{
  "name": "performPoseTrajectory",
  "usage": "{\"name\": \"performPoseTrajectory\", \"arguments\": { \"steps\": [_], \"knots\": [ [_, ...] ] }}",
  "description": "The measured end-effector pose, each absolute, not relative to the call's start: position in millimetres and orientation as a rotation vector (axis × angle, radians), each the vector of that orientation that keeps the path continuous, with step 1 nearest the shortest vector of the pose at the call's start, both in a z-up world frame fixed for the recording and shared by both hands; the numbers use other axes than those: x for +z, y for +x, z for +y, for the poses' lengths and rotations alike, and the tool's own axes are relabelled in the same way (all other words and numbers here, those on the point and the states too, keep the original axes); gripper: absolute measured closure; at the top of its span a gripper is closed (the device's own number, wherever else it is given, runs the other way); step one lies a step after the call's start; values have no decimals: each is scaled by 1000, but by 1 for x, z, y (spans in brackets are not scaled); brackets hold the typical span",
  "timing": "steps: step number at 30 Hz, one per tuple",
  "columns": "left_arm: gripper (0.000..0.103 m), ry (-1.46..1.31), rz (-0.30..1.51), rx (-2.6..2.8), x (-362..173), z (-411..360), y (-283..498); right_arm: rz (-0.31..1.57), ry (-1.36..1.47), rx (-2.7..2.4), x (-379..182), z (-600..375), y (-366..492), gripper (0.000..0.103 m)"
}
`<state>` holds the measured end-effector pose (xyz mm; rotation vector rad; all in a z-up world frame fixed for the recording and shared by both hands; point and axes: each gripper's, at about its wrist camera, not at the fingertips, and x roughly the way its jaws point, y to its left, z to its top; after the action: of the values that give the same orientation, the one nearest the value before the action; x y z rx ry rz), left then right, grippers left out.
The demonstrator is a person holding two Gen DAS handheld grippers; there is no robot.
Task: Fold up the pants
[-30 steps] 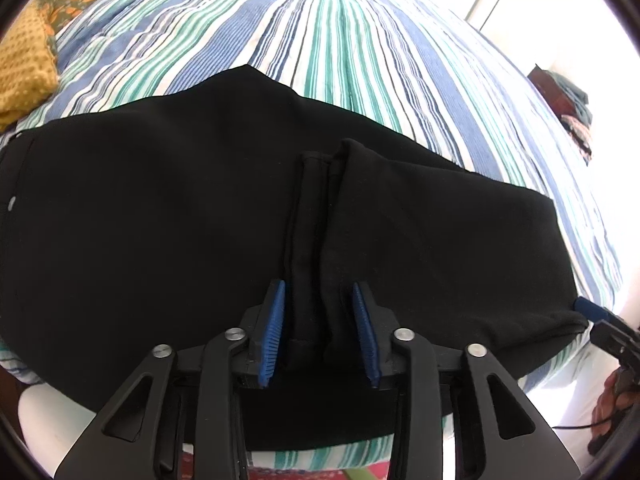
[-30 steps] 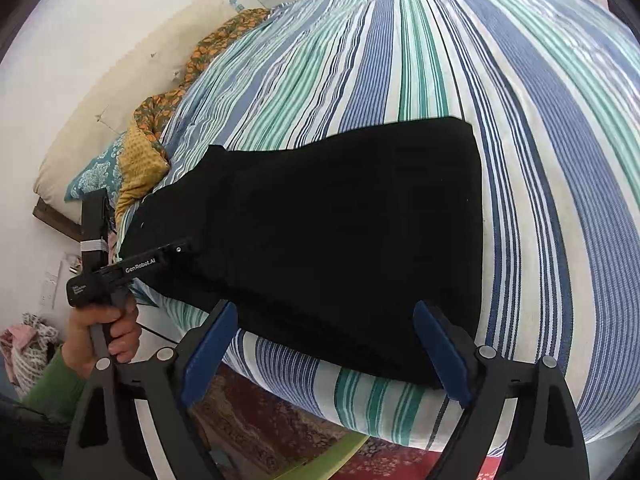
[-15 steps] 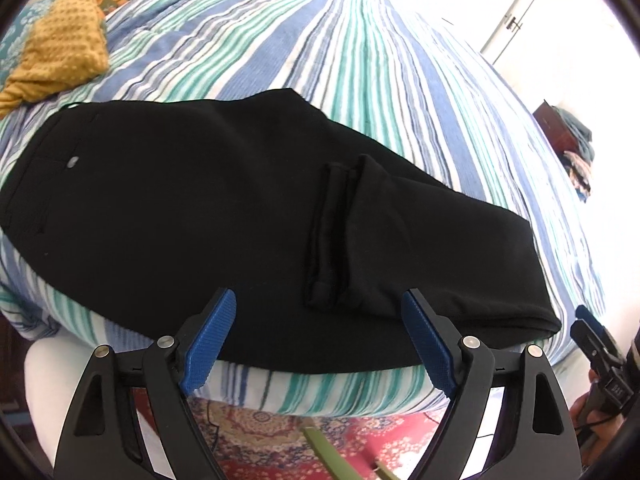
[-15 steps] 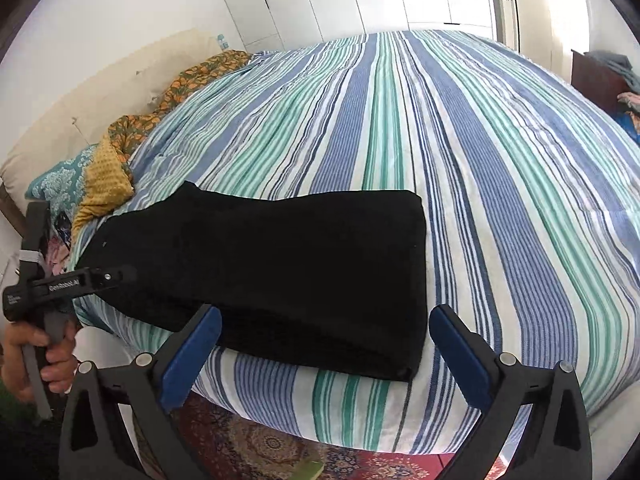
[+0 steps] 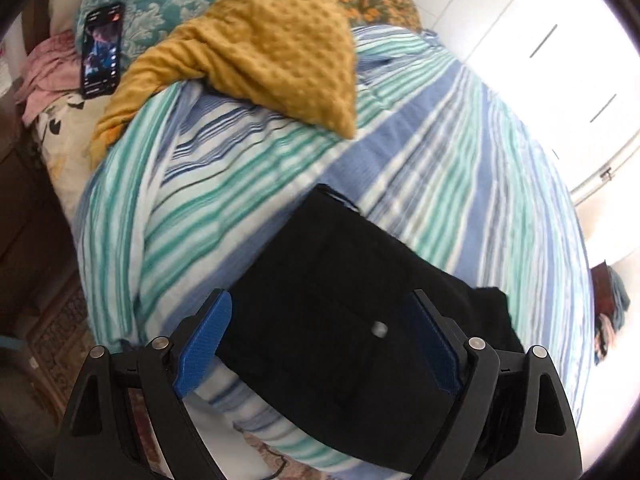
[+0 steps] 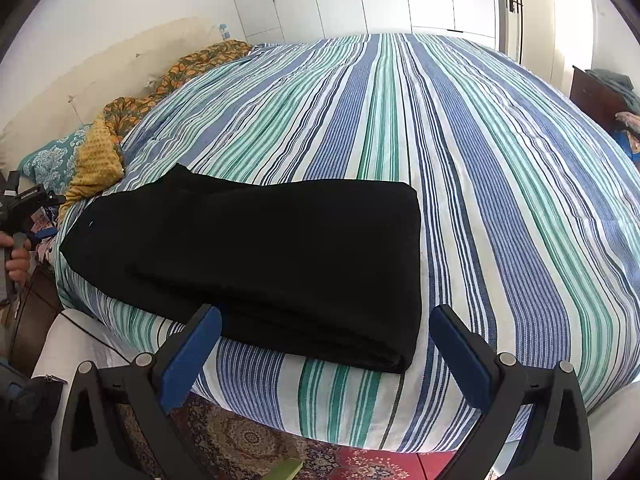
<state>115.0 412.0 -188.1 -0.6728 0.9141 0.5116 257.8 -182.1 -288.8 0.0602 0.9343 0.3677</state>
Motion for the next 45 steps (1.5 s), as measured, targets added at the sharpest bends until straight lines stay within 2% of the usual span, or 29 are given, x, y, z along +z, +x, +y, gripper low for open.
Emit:
{"name": "performPoseTrajectory", "arguments": {
  "steps": [6,11,17,29,40,41,42,43,44,45],
  "knots": [
    [10,-684,1049,455,-238,419,146,957,27,387,-293,-173,255,0],
    [4,-542,1102,466,-254,402,162,975,4,392,-296,-168,253,0],
    [1,-614,1171,409,-277,419,173,981,-5,392,-300,-167,253,0],
    [1,-496,1304,424,-281,402,216,978,-3,393,-299,-166,252,0],
    [1,-284,1320,512,-264,365,247,978,8,394,-298,-167,251,0],
    [2,-247,1319,523,-262,359,251,978,9,394,-298,-167,251,0],
    [11,-223,1320,518,-259,352,255,978,10,394,-298,-167,251,0],
    [24,-211,1326,502,-256,345,260,978,12,394,-298,-167,251,0],
    [33,-203,1332,496,-253,340,264,978,14,395,-298,-167,251,0],
    [54,-188,1342,498,-249,334,269,977,17,397,-297,-166,251,0]
  ]
}}
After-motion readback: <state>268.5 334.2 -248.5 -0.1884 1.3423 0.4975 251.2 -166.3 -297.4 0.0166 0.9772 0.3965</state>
